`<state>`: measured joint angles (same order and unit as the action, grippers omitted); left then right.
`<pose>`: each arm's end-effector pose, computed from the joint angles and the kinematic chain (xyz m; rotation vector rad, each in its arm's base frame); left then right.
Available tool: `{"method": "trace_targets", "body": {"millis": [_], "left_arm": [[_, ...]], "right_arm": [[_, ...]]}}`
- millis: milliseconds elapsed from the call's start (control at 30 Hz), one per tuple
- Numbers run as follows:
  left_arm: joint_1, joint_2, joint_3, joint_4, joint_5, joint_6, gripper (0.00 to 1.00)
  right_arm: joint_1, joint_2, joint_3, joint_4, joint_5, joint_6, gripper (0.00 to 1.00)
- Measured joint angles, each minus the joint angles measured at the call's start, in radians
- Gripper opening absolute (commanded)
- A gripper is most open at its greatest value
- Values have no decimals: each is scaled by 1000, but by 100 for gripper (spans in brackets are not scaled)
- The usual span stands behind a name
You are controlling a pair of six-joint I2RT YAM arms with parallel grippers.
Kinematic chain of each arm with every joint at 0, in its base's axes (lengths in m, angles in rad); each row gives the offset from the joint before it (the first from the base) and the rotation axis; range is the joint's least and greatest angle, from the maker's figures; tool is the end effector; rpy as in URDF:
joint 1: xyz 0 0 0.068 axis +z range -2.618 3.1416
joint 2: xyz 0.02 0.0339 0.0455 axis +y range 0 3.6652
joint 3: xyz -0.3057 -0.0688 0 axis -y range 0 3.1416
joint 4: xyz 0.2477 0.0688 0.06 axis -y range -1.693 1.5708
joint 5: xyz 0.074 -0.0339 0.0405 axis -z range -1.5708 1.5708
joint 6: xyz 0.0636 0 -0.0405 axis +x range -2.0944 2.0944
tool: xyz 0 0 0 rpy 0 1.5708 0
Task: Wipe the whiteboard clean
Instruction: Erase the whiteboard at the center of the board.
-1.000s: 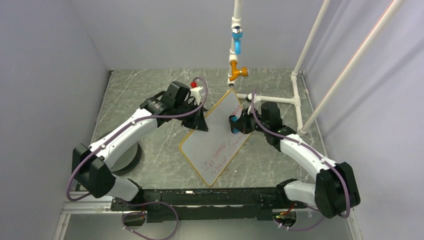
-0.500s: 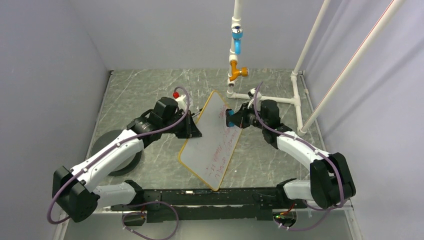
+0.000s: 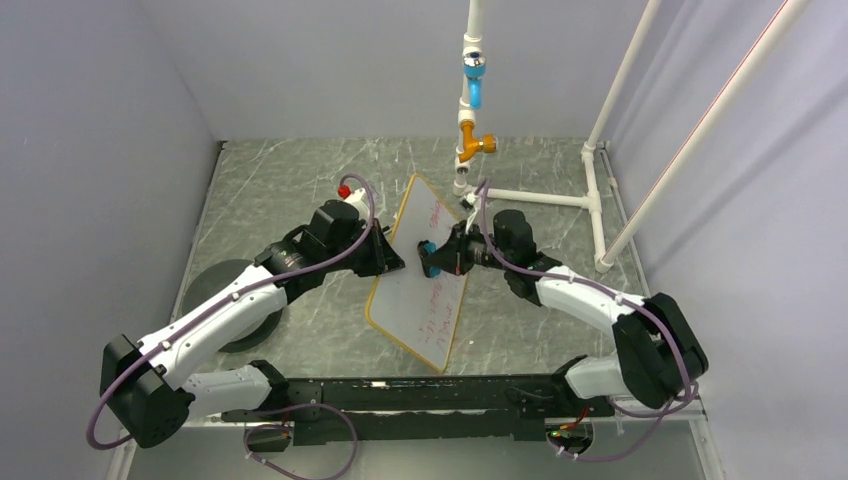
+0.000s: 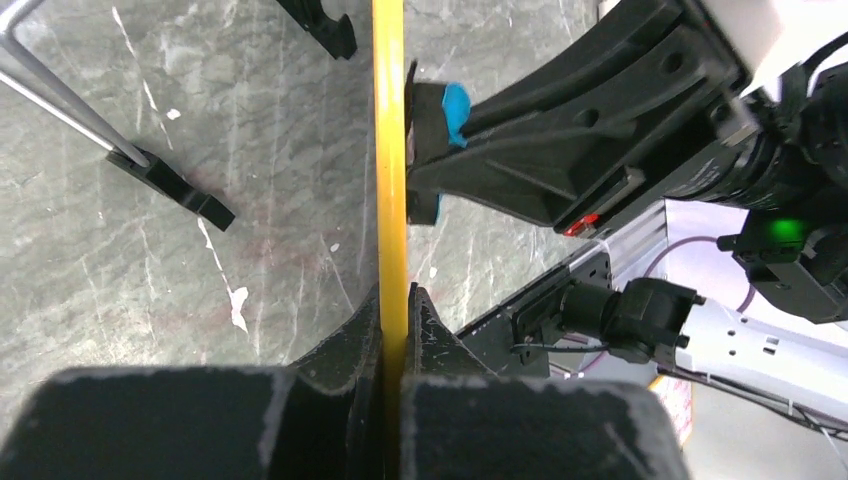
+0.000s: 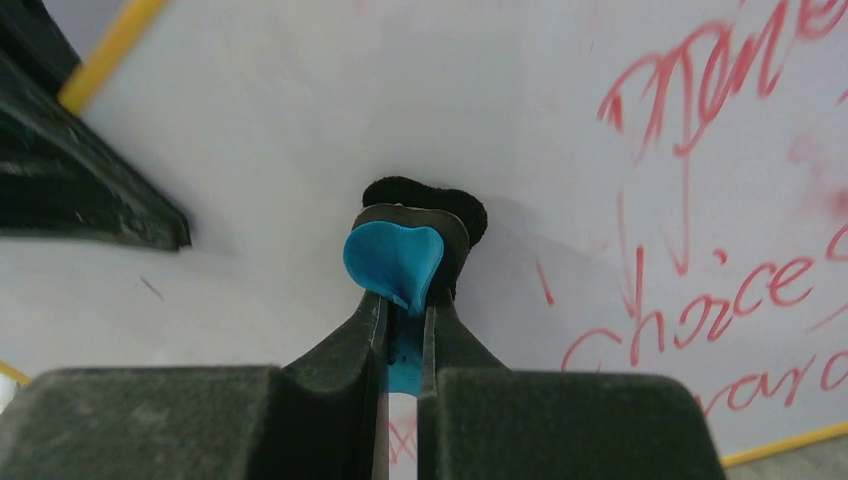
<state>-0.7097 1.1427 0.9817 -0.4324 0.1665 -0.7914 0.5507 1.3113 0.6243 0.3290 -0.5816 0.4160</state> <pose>0.1908 -0.1778 0.3347 0.0082 2.3472 -0.9935 0.2290 0.1816 0.2537 -0.5532 1.9832 1.1840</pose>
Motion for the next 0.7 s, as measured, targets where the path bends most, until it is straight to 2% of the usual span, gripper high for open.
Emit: {"method": "trace_targets", "body": {"millis": [233,433,700], "left_arm": [[-1,0,-2,10,-41,-23,0],[-3,0,-17,26,-37,-23,0],[0,-7,-28,24,-42,-21,0]], "right_arm": [[-67,148,159,39,31,39,0],[-129,194,143,5,57,14,0],[-3,83,94,8,70,-23,0]]}}
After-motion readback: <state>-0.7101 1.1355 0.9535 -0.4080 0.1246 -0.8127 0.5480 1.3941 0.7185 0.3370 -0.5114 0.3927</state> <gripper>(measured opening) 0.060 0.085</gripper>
